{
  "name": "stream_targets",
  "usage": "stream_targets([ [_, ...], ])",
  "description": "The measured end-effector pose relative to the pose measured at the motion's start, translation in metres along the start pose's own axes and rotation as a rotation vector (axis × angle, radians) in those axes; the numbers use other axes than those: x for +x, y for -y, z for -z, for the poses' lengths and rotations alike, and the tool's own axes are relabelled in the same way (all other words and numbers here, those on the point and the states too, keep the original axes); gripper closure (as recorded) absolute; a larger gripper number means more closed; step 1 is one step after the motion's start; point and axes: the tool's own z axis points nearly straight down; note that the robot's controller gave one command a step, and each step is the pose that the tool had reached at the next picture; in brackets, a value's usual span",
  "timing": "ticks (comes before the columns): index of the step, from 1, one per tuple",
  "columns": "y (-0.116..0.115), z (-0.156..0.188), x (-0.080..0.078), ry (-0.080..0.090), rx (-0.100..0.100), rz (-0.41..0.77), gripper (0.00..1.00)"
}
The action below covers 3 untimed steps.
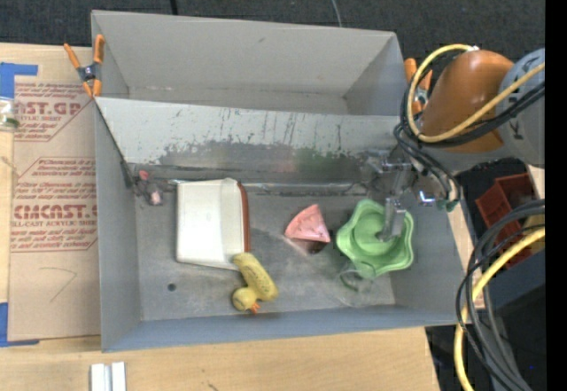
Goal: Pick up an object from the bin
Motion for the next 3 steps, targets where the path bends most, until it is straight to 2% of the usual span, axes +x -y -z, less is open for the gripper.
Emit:
stream_targets([
  [1, -0.012, -0.058, -0.004, 0.024, 0.004, -0.163, 1.00],
  [2, -0.012, -0.058, -0.004, 0.024, 0.004, -0.163, 1.00],
  [3, -0.030, -0.031, -0.007, 0.022, 0.003, -0.169, 1.00],
])
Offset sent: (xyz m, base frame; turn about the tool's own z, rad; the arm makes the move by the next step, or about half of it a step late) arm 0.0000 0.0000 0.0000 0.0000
